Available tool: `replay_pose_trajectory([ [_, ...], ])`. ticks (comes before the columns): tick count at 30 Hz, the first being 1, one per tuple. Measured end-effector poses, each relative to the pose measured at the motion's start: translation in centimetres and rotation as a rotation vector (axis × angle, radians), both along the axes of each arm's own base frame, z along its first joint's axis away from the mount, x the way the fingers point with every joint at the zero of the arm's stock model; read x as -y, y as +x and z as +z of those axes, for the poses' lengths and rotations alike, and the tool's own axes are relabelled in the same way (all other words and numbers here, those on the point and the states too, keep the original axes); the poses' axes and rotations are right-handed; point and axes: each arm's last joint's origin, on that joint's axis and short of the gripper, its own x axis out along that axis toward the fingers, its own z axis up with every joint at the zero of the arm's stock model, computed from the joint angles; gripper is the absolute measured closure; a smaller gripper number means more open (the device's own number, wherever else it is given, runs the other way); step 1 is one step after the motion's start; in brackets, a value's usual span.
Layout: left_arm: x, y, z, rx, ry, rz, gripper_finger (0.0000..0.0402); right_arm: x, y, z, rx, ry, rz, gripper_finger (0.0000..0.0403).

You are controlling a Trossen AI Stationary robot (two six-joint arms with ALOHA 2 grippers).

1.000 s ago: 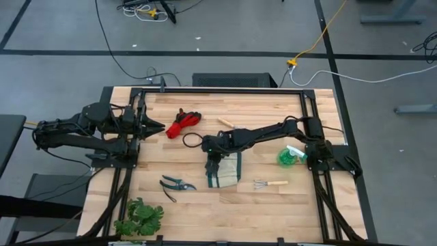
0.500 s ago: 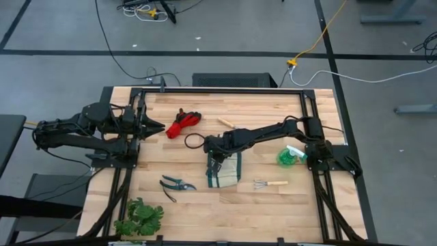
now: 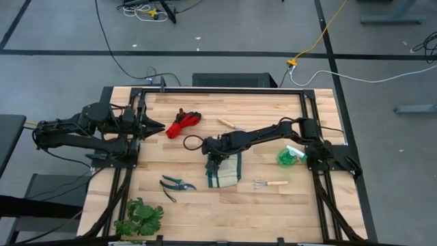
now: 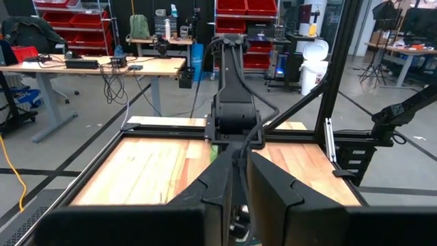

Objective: Pick & Place Garden tools in Gardening bag
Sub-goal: Prepare the gardening bag

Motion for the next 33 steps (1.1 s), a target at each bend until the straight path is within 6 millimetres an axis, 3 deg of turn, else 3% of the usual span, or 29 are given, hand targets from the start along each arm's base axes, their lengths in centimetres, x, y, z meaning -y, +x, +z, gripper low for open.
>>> replay_pose_trajectory([
  [11, 0.0, 0.0, -0.1, -0.007, 0.000, 0.000, 0.0346, 0.0, 0.0, 0.0, -0.005, -0.013, 0.022, 0.0309],
  [19, 0.0, 0.0, -0.1, -0.007, 0.000, 0.000, 0.0346, 0.0, -0.1, 0.0, -0.010, -0.013, 0.022, 0.0393],
  [28, 0.0, 0.0, -0.1, -0.007, 0.000, 0.000, 0.0346, 0.0, -0.1, 0.0, -0.010, -0.007, 0.024, 0.0400],
  [33, 0.0, 0.0, -0.1, -0.006, 0.000, 0.000, 0.0346, 0.0, -0.2, 1.0, 0.018, -0.004, 0.028, 0.0401],
])
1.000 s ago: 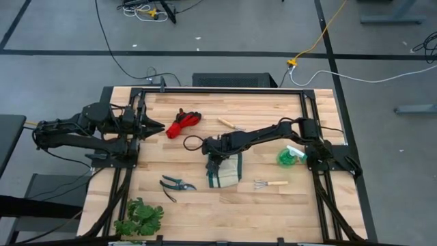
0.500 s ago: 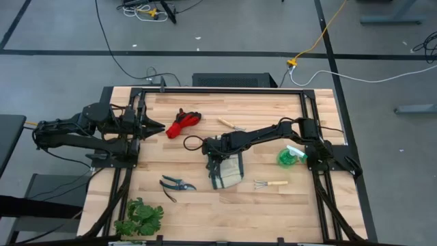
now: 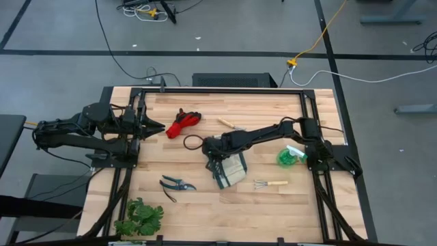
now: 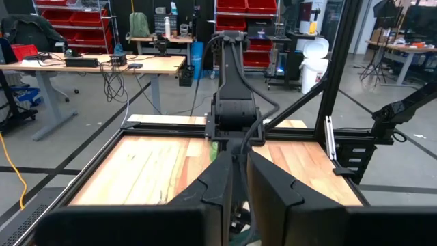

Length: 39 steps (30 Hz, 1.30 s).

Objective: Pick & Place Garden tools in Gardening bag
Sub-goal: Prepare the gardening bag

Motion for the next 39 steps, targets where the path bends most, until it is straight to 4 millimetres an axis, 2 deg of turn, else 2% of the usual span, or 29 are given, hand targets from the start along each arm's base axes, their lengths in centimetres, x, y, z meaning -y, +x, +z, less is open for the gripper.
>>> replay_pose_trajectory([
  [20, 0.0, 0.0, -0.3, -0.034, 0.000, 0.000, 0.0346, 0.1, -2.2, 9.3, 0.247, -0.041, 0.029, 0.0403],
  [39, 0.0, 0.0, -0.4, -0.044, 0.000, 0.000, 0.0346, 0.0, -4.4, 14.4, 0.389, -0.050, 0.053, 0.0403],
])
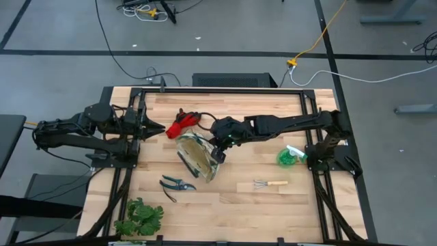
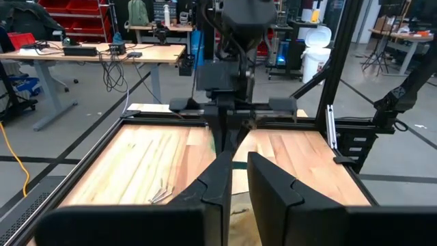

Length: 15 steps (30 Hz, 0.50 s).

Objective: Pick & Place Garden tools in Gardening bag
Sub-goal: Prepare the gardening bag

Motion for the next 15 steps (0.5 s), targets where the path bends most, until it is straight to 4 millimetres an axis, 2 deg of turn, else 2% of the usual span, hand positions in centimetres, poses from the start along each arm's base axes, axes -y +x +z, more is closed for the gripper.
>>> replay_pose_trajectory([
  [15, 0.00, 0.00, 0.00, 0.000, 0.000, 0.000, 0.0346, -0.21, -0.36, -0.20, -0.042, -0.007, 0.012, 0.0403],
])
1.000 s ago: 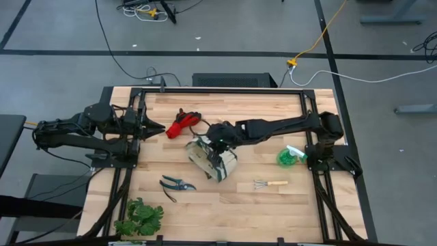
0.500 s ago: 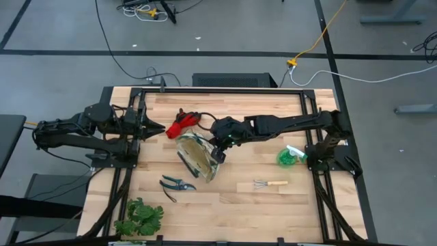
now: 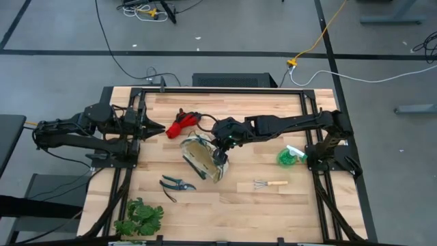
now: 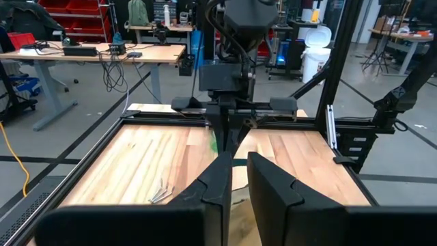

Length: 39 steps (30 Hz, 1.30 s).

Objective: Pick & Place Garden tools in Gardening bag
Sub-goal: Prepare the gardening bag

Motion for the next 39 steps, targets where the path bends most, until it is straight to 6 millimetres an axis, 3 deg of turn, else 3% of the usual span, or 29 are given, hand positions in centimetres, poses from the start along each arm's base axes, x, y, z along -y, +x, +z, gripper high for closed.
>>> replay_pose_trajectory([
  [10, 0.2, 0.0, -0.1, -0.007, -0.074, -0.055, 0.0346, 0.0, 0.0, -0.1, -0.009, -0.001, -0.001, 0.0403],
  [17, 0.3, 1.7, -0.6, -0.069, -0.115, -0.095, 0.0346, 0.0, 0.0, -0.1, -0.009, -0.013, 0.011, 0.0403],
  [28, 2.8, 6.8, -4.4, -0.355, 0.224, -0.271, 0.0346, 0.0, 0.0, -0.1, -0.004, -0.017, 0.015, 0.0403],
  [39, 6.9, 8.9, -7.9, -0.564, 0.490, -0.153, 0.0346, 0.0, 0.1, 0.0, 0.001, -0.027, 0.025, 0.0403],
])
